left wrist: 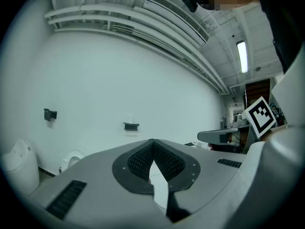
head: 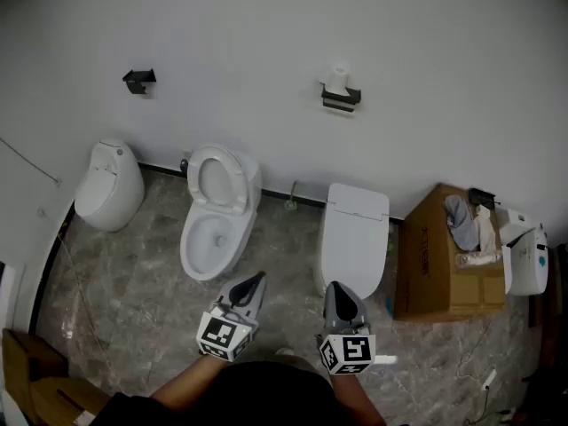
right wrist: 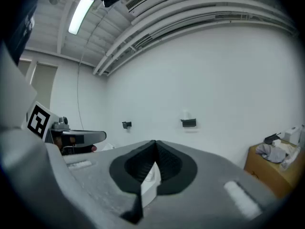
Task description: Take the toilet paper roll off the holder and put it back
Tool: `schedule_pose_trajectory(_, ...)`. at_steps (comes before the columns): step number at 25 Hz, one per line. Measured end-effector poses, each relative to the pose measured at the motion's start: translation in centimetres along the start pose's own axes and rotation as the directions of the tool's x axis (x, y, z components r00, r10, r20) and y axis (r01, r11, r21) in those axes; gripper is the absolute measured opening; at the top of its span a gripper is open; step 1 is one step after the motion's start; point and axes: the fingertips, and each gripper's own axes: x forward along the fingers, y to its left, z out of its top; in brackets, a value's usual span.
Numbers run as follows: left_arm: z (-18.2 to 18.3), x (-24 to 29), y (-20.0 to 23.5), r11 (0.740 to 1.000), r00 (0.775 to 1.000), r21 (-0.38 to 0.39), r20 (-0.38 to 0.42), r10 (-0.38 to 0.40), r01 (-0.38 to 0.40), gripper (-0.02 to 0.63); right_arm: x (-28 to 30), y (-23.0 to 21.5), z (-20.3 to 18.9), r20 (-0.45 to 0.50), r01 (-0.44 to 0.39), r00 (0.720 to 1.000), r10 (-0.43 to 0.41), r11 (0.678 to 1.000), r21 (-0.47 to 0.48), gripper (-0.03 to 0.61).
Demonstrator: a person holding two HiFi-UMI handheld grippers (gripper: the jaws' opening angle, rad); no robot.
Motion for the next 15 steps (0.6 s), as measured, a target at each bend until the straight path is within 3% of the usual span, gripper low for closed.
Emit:
schedule_pose_trajectory(8, 0.4, 3.0, -1.2, 0.998, 0.998, -0.007, 0.015, 0.061, -0.06, 0.006, 0.0, -3.0, 1.6, 0.053, -0.064, 0.996, 0.066, 0.997, -0.032, -0.002)
schedule_pose_trajectory(13, 1.4, 5.8, 0.6, 0.991, 0.997, -0.111, 0.026, 0.077, -0.074, 0.006, 2.9, -4.8, 1.5, 0.065, -0.083, 0.995, 0.082, 0.996, 0.023, -0.002)
schedule_pose_trajectory(15, 2.0, 7.4, 1.3, 0.993, 0.997, -0.103, 0.039, 0.066, -0.062, 0.006, 4.4, -5.8, 0.8, 0.05, -0.068, 0.997, 0.066, 0.997, 0.047, -0.002)
